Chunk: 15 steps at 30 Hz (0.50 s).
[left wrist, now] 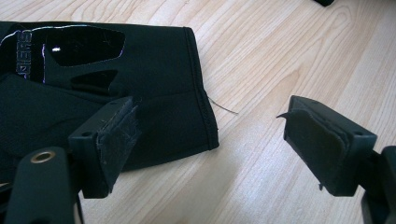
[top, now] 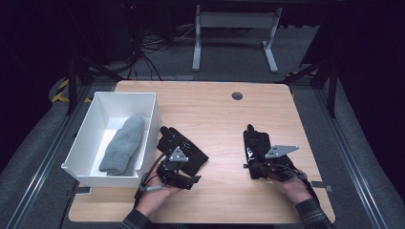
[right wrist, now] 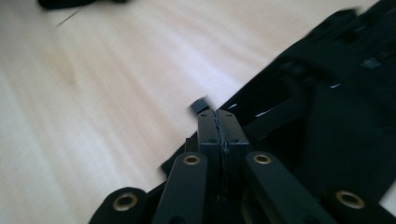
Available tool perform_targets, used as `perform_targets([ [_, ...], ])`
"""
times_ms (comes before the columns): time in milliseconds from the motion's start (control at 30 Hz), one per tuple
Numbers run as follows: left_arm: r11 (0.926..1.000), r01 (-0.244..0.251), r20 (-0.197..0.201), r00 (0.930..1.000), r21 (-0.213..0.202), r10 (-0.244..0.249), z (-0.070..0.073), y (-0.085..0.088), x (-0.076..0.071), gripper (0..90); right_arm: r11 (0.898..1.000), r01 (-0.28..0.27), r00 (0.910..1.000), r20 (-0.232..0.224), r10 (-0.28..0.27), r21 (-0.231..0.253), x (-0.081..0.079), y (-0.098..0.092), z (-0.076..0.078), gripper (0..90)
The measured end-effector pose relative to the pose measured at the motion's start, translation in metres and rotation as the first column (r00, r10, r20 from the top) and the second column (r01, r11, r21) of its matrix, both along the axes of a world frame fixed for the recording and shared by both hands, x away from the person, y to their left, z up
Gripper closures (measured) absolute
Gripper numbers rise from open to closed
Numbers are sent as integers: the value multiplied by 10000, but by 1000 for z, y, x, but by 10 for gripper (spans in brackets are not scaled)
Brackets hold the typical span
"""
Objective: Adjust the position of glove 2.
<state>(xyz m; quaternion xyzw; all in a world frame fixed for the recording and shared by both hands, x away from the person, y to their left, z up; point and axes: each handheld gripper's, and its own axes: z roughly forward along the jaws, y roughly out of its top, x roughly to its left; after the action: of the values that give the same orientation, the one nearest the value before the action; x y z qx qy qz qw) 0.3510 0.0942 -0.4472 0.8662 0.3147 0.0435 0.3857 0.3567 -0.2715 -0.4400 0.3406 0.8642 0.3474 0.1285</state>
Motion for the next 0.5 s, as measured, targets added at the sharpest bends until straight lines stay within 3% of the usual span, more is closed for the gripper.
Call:
perform_targets([
  [100, 10000, 2, -4, 10000, -10, -2, 0, -1, 0, 185, 9997, 234, 9994, 245, -236, 99, 10, -3, 4, 900],
  [133, 10000, 28, -34, 10000, -15, -28, 0, -2, 0, 185, 9987, 493, 9976, 489, -497, 97, 21, -6, 7, 900],
  [367, 9999, 101, -18, 9999, 50, -101, 0, -1, 0, 185, 9971, 758, 9945, 719, -758, 25, 50, -5, -1, 900],
  [500, 9999, 101, -41, 9999, 56, -101, -1, -1, 0, 185, 9959, 873, 9950, 502, -859, -254, 58, -4, -12, 900],
])
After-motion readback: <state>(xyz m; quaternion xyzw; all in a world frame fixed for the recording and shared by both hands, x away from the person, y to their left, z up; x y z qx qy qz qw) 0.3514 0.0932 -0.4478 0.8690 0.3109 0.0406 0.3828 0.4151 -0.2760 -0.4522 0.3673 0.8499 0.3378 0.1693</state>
